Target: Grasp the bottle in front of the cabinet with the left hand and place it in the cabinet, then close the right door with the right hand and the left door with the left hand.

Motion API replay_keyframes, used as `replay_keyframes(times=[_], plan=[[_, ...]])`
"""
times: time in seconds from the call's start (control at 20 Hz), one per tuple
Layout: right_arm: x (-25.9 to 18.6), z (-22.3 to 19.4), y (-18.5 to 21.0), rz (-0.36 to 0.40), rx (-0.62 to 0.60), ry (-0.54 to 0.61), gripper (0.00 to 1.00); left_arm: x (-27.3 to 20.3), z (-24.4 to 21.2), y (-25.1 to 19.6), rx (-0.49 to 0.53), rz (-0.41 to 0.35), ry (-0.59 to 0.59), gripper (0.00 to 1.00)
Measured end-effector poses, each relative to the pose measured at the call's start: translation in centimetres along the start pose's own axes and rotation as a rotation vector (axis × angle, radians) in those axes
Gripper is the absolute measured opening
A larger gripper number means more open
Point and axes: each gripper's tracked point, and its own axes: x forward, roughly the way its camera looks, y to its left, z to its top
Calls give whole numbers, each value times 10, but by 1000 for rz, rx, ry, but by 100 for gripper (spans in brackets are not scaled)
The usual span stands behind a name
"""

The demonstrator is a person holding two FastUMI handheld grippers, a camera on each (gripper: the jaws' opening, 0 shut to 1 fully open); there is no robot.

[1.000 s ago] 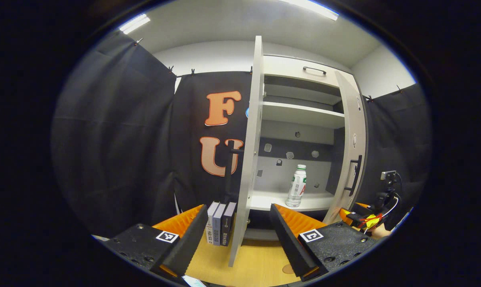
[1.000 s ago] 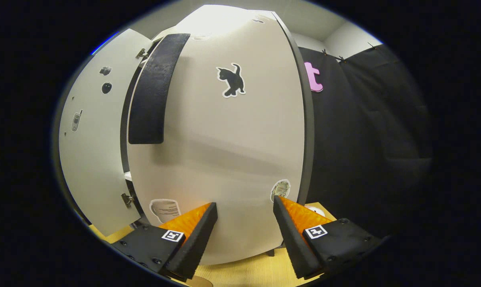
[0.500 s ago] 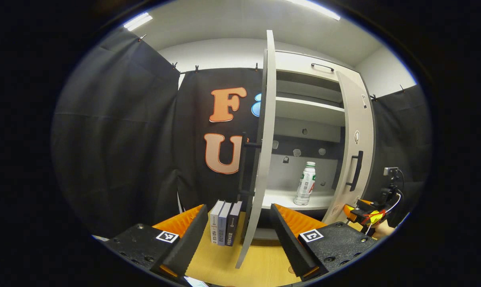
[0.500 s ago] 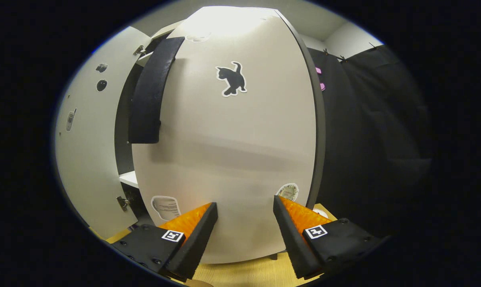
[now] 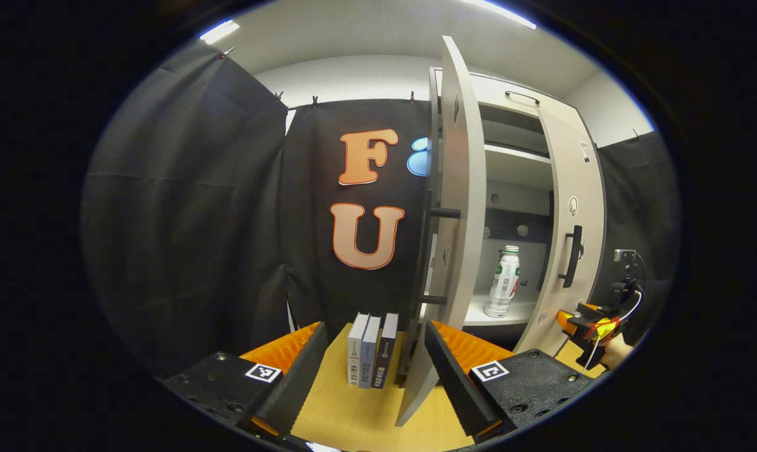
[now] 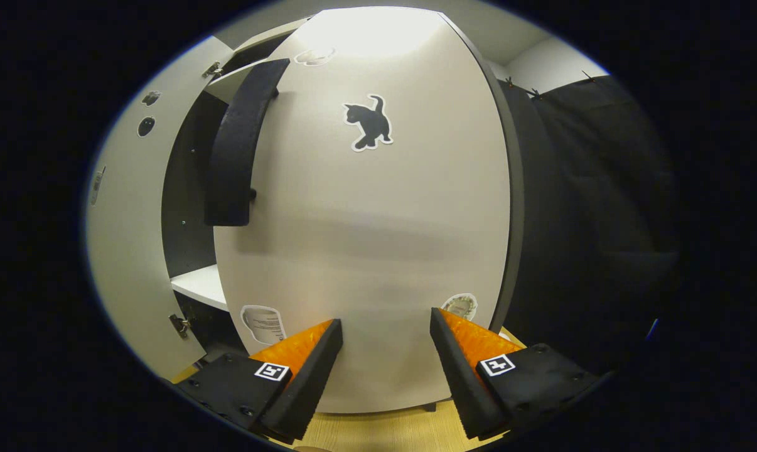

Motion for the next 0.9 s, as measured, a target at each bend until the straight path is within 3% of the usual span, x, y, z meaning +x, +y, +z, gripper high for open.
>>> replay_keyframes(times=[0.3, 0.9], plan=[[-18, 30, -9, -24, 31, -42, 94, 30, -32, 15, -17, -2, 30, 95], [-156, 127, -106, -128, 43, -174, 94, 73, -86, 14, -31, -24, 92, 95]])
